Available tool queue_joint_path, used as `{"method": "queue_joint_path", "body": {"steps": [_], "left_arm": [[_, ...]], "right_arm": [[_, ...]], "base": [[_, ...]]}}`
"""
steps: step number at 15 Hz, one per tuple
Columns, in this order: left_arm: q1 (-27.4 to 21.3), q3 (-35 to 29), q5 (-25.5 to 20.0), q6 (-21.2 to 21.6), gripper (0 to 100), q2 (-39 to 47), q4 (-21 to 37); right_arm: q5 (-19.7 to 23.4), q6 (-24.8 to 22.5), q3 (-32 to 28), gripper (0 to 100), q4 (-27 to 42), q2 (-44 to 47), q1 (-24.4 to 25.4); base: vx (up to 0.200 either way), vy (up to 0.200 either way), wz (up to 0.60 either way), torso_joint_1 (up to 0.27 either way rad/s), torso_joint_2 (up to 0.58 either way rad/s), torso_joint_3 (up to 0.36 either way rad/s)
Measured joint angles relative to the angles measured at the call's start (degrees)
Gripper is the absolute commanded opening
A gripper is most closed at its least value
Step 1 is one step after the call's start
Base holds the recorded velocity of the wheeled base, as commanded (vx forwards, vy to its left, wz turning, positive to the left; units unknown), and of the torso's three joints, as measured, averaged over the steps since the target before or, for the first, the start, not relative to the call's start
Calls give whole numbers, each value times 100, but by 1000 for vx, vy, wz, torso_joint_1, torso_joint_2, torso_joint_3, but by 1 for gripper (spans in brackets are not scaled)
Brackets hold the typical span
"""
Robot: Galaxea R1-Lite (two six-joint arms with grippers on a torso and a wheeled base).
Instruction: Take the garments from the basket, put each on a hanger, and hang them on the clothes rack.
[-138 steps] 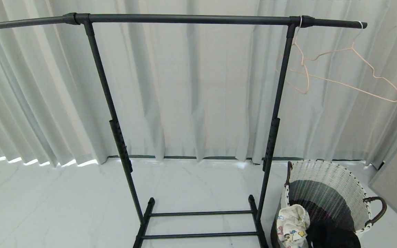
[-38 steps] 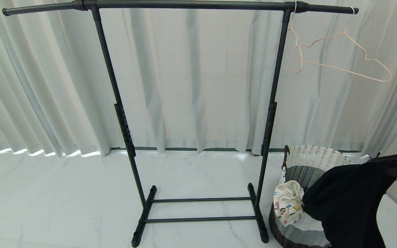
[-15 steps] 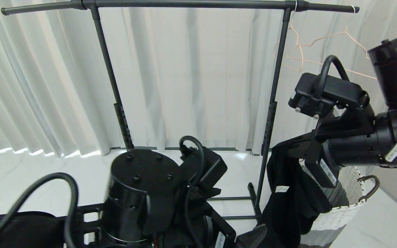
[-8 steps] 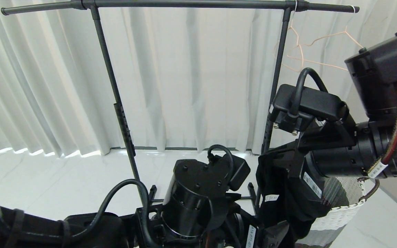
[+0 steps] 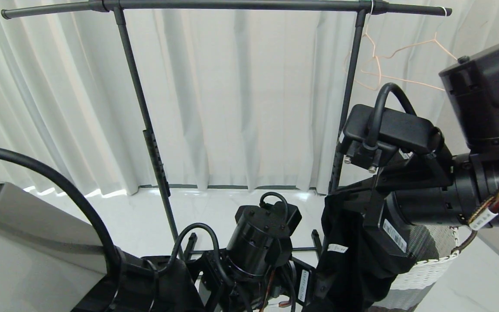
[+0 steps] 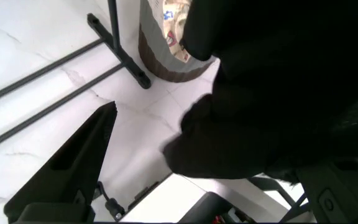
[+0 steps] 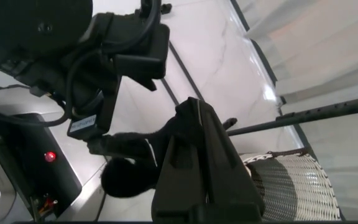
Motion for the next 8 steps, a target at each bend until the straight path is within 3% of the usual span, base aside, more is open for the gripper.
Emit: {"method": "queue_joint_path", "body": {"steps": [1, 6, 8], "left_arm": [[7, -2, -11, 0, 0, 35, 0], [-6, 85, 117, 40, 0, 91, -1], [-85, 271, 286, 251, 0, -45, 0]], "right_arm": [[-6, -2, 0, 0, 0, -7, 0], [-11, 32, 26, 0, -1, -52, -35], [-6, 268, 67, 0, -6, -51, -112]], "base": [[0, 0, 0, 0, 0, 0], [0, 0, 0, 0, 0, 0], [0, 0, 0, 0, 0, 0]]}}
